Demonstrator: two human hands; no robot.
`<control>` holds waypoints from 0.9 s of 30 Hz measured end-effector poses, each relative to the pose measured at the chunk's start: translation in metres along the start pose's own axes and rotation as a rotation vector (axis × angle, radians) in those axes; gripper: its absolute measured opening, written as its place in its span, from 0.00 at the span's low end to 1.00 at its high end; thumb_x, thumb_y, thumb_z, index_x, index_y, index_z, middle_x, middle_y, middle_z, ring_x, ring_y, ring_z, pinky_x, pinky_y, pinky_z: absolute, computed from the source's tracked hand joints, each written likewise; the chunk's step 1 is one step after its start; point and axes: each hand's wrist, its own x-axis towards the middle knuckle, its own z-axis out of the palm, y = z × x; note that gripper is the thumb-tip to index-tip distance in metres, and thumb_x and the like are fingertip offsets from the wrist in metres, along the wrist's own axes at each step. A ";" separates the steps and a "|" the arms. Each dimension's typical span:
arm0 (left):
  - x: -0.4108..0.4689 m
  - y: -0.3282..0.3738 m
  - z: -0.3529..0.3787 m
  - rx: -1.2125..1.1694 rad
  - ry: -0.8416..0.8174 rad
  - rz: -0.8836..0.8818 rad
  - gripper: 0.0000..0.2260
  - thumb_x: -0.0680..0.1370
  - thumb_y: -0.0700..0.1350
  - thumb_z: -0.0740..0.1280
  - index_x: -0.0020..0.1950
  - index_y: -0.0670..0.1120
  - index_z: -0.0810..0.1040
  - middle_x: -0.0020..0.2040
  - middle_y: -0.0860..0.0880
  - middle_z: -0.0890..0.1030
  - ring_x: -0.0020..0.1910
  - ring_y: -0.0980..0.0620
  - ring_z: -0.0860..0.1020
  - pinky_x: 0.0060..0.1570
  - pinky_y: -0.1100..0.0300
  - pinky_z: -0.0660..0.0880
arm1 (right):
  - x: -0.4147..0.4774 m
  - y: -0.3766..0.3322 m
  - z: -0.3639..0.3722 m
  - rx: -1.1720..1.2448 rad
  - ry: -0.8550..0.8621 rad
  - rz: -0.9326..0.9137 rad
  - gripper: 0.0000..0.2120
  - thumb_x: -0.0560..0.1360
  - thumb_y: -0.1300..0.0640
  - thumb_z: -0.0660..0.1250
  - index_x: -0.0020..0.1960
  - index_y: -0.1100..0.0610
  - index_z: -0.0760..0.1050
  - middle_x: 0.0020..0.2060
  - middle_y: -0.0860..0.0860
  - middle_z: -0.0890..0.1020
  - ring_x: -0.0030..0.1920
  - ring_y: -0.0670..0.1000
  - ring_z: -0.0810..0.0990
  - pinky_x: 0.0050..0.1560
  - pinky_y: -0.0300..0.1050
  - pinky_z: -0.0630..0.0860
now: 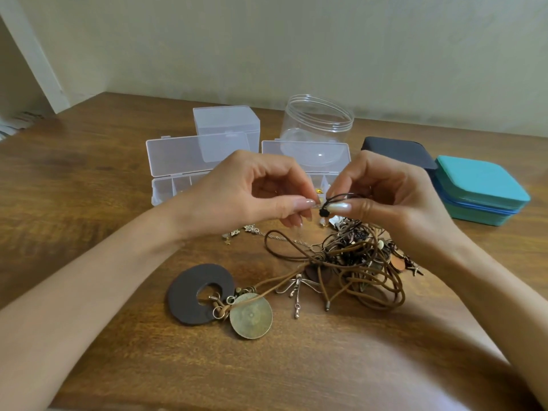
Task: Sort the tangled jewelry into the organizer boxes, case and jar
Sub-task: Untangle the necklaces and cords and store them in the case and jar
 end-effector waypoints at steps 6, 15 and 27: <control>-0.002 0.000 0.000 0.133 0.012 0.052 0.04 0.72 0.42 0.70 0.45 0.43 0.80 0.39 0.52 0.80 0.39 0.52 0.80 0.45 0.57 0.79 | -0.001 -0.001 0.000 0.085 -0.087 0.066 0.05 0.68 0.63 0.69 0.41 0.61 0.74 0.34 0.52 0.83 0.35 0.46 0.81 0.38 0.36 0.75; 0.001 -0.004 -0.003 0.124 0.104 -0.001 0.08 0.70 0.47 0.69 0.43 0.43 0.78 0.36 0.53 0.79 0.34 0.55 0.80 0.38 0.67 0.76 | 0.001 0.002 -0.001 0.107 -0.086 0.088 0.02 0.70 0.56 0.70 0.39 0.50 0.79 0.29 0.53 0.80 0.29 0.53 0.72 0.29 0.38 0.65; 0.002 -0.001 -0.004 0.088 0.028 -0.053 0.07 0.69 0.47 0.68 0.41 0.44 0.75 0.34 0.44 0.76 0.28 0.56 0.75 0.31 0.68 0.73 | 0.000 -0.001 -0.001 0.100 0.070 0.127 0.07 0.67 0.53 0.70 0.37 0.57 0.80 0.21 0.47 0.70 0.22 0.45 0.62 0.23 0.34 0.59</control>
